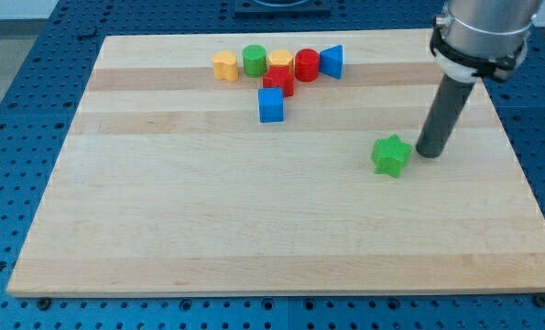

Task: Move green star slightly left

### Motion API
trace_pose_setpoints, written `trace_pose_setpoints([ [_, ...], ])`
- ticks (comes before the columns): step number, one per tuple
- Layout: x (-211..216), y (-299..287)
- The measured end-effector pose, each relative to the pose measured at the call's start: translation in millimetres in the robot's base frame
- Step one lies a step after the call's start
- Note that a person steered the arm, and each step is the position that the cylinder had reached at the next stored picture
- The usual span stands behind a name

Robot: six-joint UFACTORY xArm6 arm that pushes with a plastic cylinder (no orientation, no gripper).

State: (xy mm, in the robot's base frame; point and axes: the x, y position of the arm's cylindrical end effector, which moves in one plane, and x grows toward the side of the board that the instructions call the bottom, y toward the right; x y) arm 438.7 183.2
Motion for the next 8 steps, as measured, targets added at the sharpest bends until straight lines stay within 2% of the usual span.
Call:
trace_pose_setpoints([
  [2, -12, -25],
  [4, 10, 29],
  [5, 19, 21],
  [8, 19, -65],
])
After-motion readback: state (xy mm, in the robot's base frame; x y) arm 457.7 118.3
